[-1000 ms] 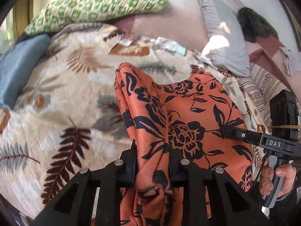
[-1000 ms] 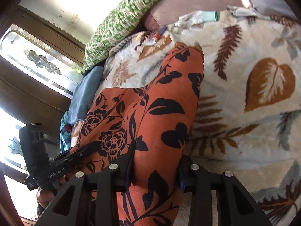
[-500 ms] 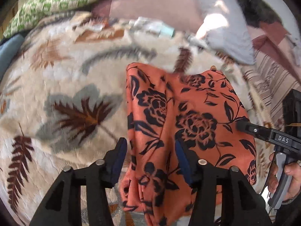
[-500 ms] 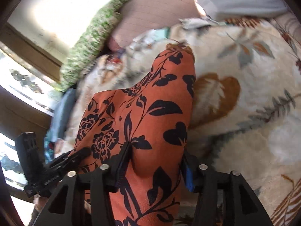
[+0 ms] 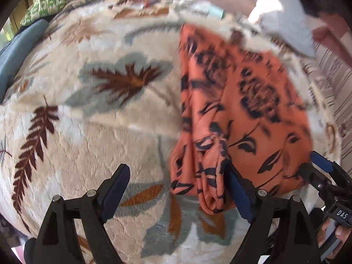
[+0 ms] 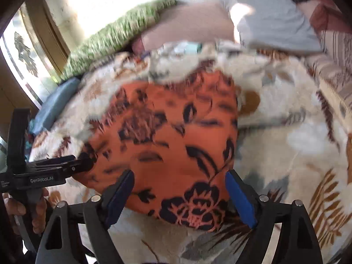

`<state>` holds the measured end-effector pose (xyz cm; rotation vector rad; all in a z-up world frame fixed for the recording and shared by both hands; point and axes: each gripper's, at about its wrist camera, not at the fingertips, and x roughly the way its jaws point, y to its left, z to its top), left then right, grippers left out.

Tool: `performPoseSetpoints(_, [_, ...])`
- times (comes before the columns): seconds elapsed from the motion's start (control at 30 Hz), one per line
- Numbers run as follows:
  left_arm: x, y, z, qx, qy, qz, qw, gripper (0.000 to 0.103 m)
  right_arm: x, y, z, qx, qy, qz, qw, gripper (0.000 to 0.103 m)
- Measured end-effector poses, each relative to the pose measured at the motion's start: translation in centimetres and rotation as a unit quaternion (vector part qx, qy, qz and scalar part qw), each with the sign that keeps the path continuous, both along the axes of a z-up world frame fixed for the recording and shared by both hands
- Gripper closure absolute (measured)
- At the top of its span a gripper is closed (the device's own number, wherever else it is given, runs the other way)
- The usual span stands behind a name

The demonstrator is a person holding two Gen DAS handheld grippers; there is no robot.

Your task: Fold small clothes

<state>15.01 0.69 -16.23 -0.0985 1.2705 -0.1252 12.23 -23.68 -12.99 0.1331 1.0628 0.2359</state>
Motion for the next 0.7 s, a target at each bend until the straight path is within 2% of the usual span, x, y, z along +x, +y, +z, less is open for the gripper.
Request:
performPoseSetpoints(0.03, [-0.2, 0.1, 0.0, -0.003, -0.007, 0.007, 0.9999, 0.013, 0.7, 0.4, -2.6, -0.026, 0.063, -0.007, 0.998, 0.015])
performPoseSetpoints(0.07, [-0.7, 0.1, 1.0, 0.003, -0.016, 0.010, 0.9998, 0.013, 1.1, 0.2, -3.7, -0.027, 0.088, -0.012, 0.996, 0.015])
performPoseSetpoints(0.13, [-2.0, -0.1, 3.9, 0.012, -0.048, 0.002, 0.9988, 0.014, 0.1, 0.0, -1.1, -0.020, 0.046, -0.014, 0.999, 0.015])
performPoseSetpoints(0.2, [-3.5, -0.3, 7.1, 0.038, -0.102, 0.001, 0.9941, 0.014, -1.2, 0.0, 2.1, -0.038, -0.007, -0.008, 0.999, 0.015])
performPoseSetpoints(0.3, [-5.6, -0.7, 10.8, 0.055, -0.152, 0.007, 0.9868, 0.013, -3.2, -0.3, 5.6, -0.067, -0.054, -0.017, 0.996, 0.015])
performPoseSetpoints(0.5, [-9.2, -1.8, 14.8, 0.047, -0.203, 0.009, 0.9781, 0.013, -7.2, -0.3, 10.8, -0.115, -0.108, -0.037, 0.987, 0.008])
performPoseSetpoints(0.57, [-9.5, -2.0, 15.3, 0.037, -0.208, 0.008, 0.9774, 0.012, -8.9, -0.2, 12.4, -0.133, -0.121, -0.042, 0.983, 0.007])
performPoseSetpoints(0.7, [-10.7, -2.6, 15.9, 0.025, -0.218, 0.011, 0.9756, 0.010, -11.5, -0.9, 15.2, -0.135, -0.148, -0.054, 0.978, 0.005])
